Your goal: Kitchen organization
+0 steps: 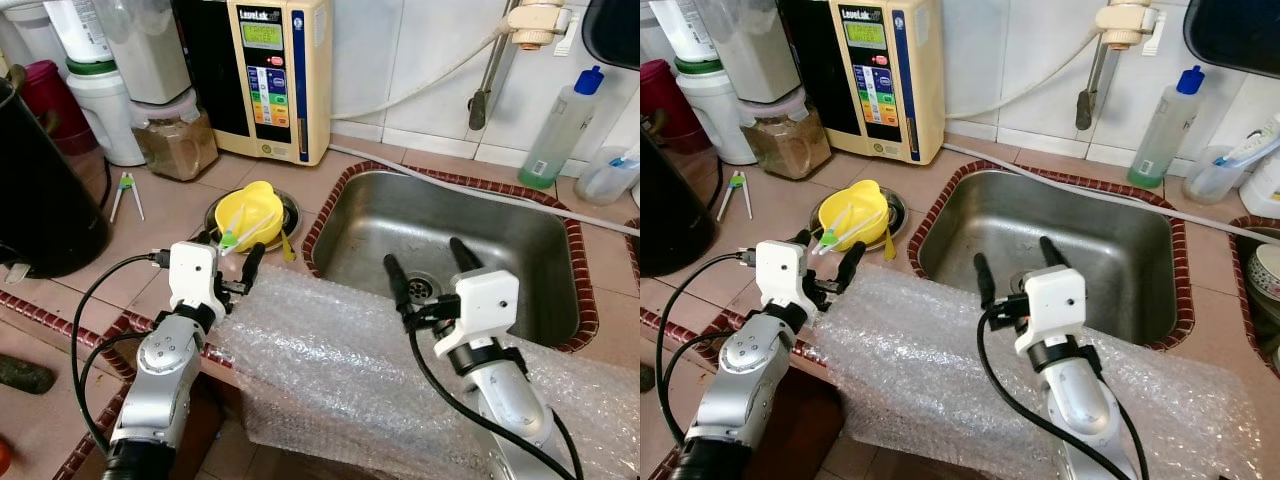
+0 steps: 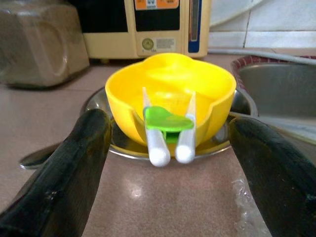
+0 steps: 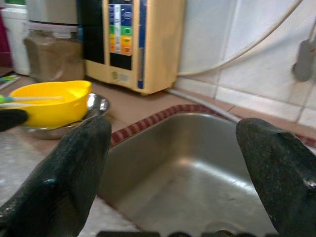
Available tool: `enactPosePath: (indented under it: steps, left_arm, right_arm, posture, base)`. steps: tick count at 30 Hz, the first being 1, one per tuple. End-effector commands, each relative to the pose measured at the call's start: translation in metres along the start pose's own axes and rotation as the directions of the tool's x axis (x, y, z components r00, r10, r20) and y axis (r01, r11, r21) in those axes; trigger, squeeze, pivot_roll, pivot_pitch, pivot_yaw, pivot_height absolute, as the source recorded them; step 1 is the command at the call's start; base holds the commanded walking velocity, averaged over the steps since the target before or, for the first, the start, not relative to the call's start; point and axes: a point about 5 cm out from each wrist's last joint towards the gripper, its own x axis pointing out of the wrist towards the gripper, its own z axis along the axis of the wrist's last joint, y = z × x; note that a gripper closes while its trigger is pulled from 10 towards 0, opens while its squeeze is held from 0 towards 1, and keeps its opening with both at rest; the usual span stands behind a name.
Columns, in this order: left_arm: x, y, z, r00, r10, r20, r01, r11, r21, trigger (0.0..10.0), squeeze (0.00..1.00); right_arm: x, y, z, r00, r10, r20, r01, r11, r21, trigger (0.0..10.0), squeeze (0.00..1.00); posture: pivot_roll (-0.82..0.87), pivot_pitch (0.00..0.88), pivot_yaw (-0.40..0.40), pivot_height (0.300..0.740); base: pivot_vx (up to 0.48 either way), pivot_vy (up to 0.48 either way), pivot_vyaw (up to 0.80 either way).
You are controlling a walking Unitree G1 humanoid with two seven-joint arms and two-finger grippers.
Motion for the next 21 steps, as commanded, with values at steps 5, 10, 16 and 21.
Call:
enactPosePath:
  steps: [5,10,16,21]
  left_arm:
    - [0.013,0.003,-0.001,1.000,-0.001,0.007,0.001,1.000,-0.009,10.0,0.00]
    - [0.019,0.001,-0.003,1.000,-0.011,0.006,0.011,1.000,-0.016,9.5,0.00]
    - [0.026,0.000,-0.005,1.000,-0.021,0.005,0.021,1.000,-0.023,2.9,0.00]
    - [0.029,-0.001,-0.005,1.000,-0.026,0.010,0.026,0.999,-0.025,0.0,0.00]
  right_arm:
    - [-0.001,0.018,0.011,0.990,0.138,0.035,-0.141,0.986,0.087,10.0,0.00]
    - [-0.002,0.021,0.011,0.986,0.164,0.030,-0.166,0.982,0.092,10.0,0.00]
    - [-0.002,0.023,0.012,0.982,0.187,0.027,-0.189,0.976,0.105,10.0,0.00]
    - [-0.002,0.026,0.012,0.975,0.220,0.030,-0.222,0.968,0.121,10.0,0.00]
  posture:
    - [-0.06,0.041,0.048,0.740]
    - [-0.07,0.034,0.049,0.740]
    - [-0.06,0.024,0.052,0.740]
    - [-0.06,0.019,0.053,0.740]
  base:
    - [0.000,0.000,0.00]
    - [0.000,0.000,0.00]
    - [0.000,0.000,0.00]
    - [0.000,0.000,0.00]
